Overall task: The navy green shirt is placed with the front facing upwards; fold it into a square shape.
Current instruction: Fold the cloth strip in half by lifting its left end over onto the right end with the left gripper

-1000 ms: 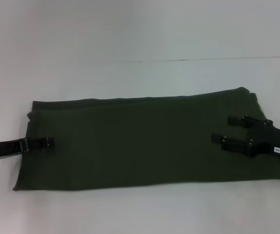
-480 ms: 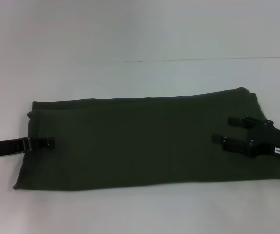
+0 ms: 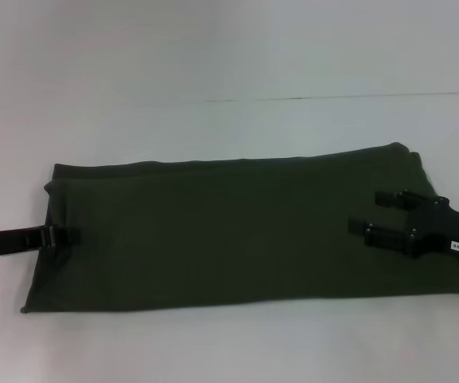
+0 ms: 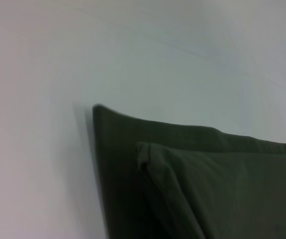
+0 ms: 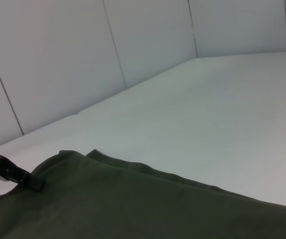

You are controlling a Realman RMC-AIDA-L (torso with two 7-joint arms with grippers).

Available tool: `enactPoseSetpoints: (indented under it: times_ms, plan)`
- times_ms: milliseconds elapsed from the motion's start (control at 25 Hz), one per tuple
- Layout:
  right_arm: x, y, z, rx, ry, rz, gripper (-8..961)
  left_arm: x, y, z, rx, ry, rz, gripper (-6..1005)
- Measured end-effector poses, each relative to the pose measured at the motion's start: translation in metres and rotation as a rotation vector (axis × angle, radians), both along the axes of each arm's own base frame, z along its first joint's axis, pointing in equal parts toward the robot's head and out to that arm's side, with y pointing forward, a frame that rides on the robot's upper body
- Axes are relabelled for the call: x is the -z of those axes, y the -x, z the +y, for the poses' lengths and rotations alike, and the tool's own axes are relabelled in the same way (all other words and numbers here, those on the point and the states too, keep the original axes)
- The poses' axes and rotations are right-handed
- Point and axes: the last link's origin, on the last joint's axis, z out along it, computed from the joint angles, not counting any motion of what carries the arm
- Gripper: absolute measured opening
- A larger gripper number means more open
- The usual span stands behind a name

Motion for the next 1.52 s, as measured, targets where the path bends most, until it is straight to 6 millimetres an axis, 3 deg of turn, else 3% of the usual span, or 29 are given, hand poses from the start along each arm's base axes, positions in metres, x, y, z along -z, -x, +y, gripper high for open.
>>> enactPoseSetpoints:
  times_ms: [280, 960, 1400, 1480, 1520]
  plan:
    - [0.0, 0.001, 0.001, -0.001, 0.0, 0.001, 867, -0.002, -0.001, 0.001, 0.006, -0.005, 0.004, 36]
    - [0.0, 0.001, 0.003, -0.001, -0.003, -0.007, 866, -0.008, -0.002, 0.005, 0.029, -0.024, 0.022, 63]
    - [0.0, 0.001, 0.004, 0.006, -0.006, -0.01, 867, -0.037, 0.008, 0.004, -0.005, -0.148, 0.026, 531]
    - [0.0, 0.0, 0.004, 0.008, -0.006, -0.01, 867, -0.041, 0.005, 0.003, 0.006, -0.16, -0.012, 740]
    - [0.0, 0.0, 0.004, 0.009, -0.006, -0.01, 866, -0.042, 0.002, 0.002, 0.017, -0.157, -0.042, 770]
